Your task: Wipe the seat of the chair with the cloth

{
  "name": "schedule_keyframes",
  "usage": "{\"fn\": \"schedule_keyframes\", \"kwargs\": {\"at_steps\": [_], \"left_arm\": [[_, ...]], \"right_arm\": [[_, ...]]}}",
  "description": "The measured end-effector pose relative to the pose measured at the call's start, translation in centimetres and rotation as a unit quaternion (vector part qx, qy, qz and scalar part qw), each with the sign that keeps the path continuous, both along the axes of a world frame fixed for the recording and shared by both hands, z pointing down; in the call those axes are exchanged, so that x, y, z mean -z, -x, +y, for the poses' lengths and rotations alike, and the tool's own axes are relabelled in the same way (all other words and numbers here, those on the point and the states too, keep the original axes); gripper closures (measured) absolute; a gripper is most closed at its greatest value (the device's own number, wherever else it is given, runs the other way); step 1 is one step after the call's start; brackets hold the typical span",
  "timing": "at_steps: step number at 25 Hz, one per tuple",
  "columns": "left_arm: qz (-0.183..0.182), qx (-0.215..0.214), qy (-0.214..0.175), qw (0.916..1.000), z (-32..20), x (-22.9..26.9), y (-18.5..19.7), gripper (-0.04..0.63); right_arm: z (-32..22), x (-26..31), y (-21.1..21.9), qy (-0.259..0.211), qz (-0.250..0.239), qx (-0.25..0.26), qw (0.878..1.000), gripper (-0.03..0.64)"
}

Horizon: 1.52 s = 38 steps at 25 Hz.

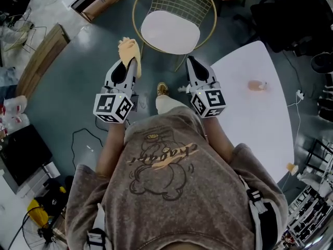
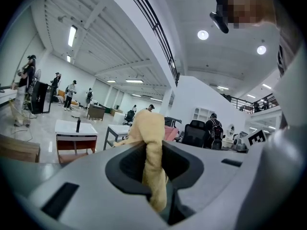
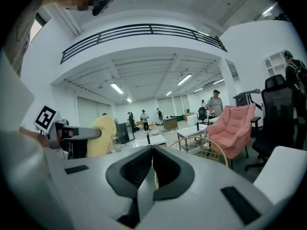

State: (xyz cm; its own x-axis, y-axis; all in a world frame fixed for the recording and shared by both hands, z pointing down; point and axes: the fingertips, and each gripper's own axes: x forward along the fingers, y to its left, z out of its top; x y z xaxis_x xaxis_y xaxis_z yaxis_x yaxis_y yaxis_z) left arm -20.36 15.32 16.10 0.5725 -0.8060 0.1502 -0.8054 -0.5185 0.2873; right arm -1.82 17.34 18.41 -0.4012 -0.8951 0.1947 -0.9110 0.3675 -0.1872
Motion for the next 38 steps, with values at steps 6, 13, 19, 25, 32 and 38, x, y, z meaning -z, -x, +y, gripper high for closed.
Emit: {"fn": "schedule_keyframes", "kwargs": {"at_steps": [6, 13, 19, 25, 32, 38], "left_arm": [[0.000, 0.001, 0.007, 1.0000, -4.5, 0.1, -0.7, 0.518], [-0.008, -0.011, 0.019, 0.9997, -7.8, -0.3, -2.2, 0.518], [-0.005, -0.032, 0.021, 0.9993, -10.0, -0.9, -2.6, 0.518], [-0.011, -0.072, 0.025, 0.9971, -12.8, -1.4, -3.0, 0.518], [-0.011, -0.096, 0.039, 0.9946, -16.5, -2.4, -3.0, 0.518], [-0.003, -0.114, 0.052, 0.9921, -19.9, -3.7, -3.7, 0.518]], "right_arm": [[-4.1, -0.9, -1.2, 0.011, -0.009, -0.002, 1.000, 0.589], [-7.1, -0.9, -2.8, 0.017, -0.046, -0.031, 0.998, 0.589], [-8.1, -1.8, -2.5, 0.025, -0.030, -0.046, 0.998, 0.589], [-9.6, -2.2, -3.0, 0.026, -0.030, -0.091, 0.995, 0.589], [-11.8, -2.5, -4.0, 0.028, -0.021, -0.136, 0.990, 0.589], [-14.1, -3.7, -4.6, 0.034, -0.019, -0.166, 0.985, 0.589]]}}
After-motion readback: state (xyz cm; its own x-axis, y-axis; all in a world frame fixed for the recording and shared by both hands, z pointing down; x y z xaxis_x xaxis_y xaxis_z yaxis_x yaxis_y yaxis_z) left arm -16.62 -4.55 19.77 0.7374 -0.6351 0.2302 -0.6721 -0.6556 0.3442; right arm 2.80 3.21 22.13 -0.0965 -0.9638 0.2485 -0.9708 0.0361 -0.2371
